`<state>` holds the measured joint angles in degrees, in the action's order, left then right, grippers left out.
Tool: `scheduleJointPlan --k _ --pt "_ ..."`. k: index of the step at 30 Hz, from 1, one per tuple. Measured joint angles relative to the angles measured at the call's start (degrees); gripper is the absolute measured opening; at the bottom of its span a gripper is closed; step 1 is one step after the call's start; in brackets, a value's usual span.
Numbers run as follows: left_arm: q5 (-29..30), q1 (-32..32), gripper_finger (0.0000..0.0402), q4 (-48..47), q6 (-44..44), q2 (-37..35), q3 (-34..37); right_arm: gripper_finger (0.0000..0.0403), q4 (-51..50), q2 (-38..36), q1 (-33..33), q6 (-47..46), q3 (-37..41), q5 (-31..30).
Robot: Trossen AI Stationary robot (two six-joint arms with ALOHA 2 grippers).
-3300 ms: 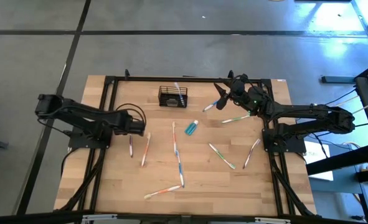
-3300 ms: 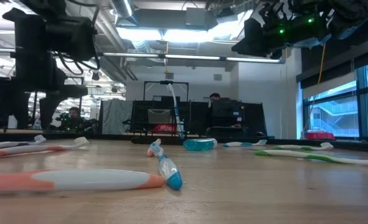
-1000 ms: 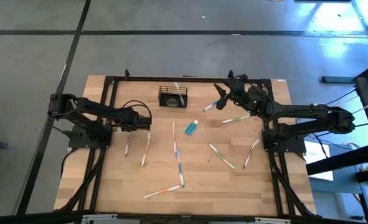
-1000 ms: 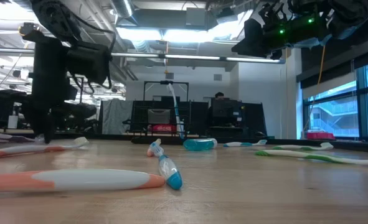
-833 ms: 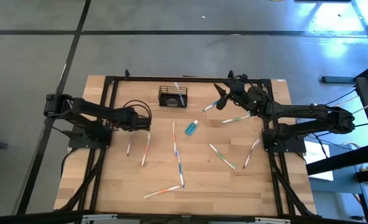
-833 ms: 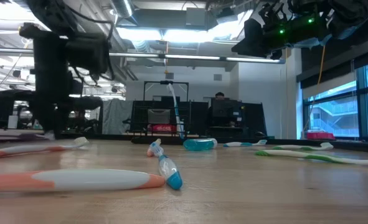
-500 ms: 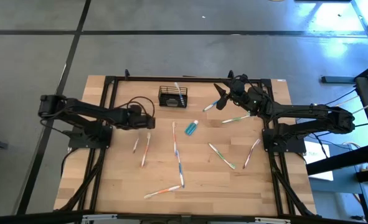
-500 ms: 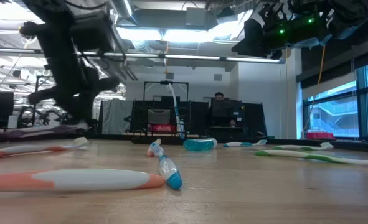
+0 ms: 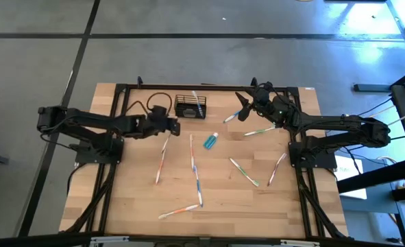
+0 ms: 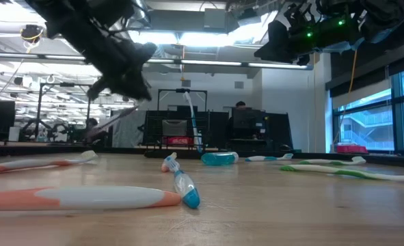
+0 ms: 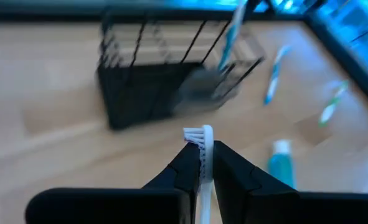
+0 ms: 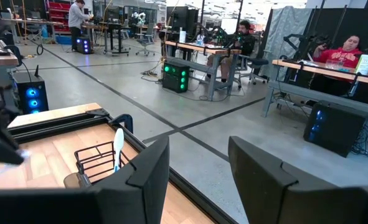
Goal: Pick & Place toothbrushing station
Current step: Put the left purple toothbrush into the black wire organizer
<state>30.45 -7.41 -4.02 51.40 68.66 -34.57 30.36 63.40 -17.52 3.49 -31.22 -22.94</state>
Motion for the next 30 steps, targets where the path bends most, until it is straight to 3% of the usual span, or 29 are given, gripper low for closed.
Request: scheduleJointPlan --k 17,23,30 --pt "-0.50 -10.35 0.0029 29.76 -30.14 -2.18 -0.10 0.0167 0.00 0.00 0.00 0.00 0.00 -0.02" --pt "-4.67 -15.32 0.0029 39.61 -34.21 -2.18 -0.10 0.0167 0.01 0.00 -0.01 0.00 0.00 -0.02" --pt "-5.57 -21.13 0.0029 45.79 -36.16 -1.84 -0.10 0.0167 0.01 0.00 0.00 0.00 0.00 -0.20"
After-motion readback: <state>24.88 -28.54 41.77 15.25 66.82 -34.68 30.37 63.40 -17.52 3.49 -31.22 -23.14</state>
